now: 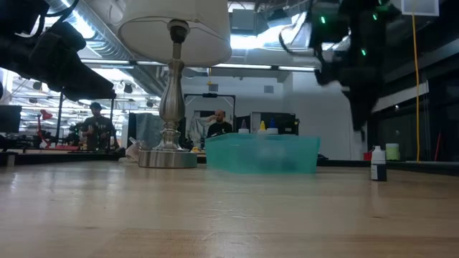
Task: Pick & Place food coloring
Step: Put the small violet food coloring bottle into the green bin
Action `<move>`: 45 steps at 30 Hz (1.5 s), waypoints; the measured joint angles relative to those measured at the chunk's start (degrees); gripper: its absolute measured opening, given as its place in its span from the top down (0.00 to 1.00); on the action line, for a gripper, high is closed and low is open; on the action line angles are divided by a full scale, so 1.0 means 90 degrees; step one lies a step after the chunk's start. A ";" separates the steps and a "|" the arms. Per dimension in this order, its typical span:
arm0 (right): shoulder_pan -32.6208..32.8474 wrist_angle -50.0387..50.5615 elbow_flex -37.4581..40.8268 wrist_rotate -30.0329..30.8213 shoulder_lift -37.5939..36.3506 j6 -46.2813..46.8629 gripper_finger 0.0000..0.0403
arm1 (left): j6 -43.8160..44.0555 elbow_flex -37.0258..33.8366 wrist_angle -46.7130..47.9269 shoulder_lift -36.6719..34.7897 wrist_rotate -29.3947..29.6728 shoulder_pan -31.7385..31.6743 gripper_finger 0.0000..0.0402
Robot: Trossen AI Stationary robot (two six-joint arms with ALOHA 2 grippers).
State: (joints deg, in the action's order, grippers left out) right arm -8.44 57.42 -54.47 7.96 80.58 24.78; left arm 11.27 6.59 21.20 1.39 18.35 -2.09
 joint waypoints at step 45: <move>-0.0521 -0.1099 -0.3187 -0.0054 0.3575 -0.4800 0.84 | 0.0000 -0.0002 -0.0001 0.0001 0.0000 -0.0001 0.33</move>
State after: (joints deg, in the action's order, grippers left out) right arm -13.13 47.53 -83.15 7.47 112.75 -18.42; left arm 11.27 6.57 21.19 1.40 18.35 -2.10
